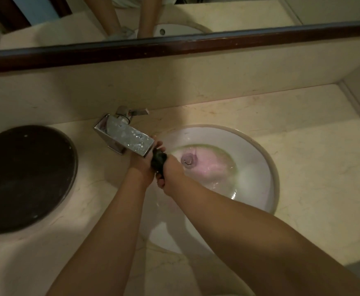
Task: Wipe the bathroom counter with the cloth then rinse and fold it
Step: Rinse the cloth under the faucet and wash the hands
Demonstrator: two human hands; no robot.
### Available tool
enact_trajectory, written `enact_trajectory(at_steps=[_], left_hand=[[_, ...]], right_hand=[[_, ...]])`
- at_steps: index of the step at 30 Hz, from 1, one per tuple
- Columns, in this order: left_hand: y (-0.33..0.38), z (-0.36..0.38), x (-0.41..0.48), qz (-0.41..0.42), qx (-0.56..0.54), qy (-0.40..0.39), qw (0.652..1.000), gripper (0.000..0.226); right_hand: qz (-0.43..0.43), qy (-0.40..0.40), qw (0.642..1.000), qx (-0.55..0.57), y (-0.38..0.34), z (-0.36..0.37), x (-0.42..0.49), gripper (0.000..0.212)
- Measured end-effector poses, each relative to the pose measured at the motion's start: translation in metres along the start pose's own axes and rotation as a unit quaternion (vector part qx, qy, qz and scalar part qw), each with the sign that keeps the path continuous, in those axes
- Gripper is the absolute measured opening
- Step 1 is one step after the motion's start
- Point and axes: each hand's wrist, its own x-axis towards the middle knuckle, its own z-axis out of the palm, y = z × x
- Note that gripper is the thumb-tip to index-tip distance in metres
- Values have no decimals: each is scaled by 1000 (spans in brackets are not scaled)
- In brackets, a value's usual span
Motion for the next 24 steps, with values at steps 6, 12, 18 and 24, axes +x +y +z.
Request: enact_trajectory(at_steps=[6,12,18,24], left_hand=[[-1,-4,-4,31,285,3,958,10],[1,-16,4,86,263,103,956,27],[-1,-20,-2,22,-19,109,994,36],[3,-21,-10,39,-98,90,990,46]], right_hand=[[33,-67,989,129,9,-2,-2,43],[-33,-80,996,25,5,-4,-5,31],[-127,-18,989,-77,8,-16,9,33],[-9,-15,997,70,12,-9,6,42]])
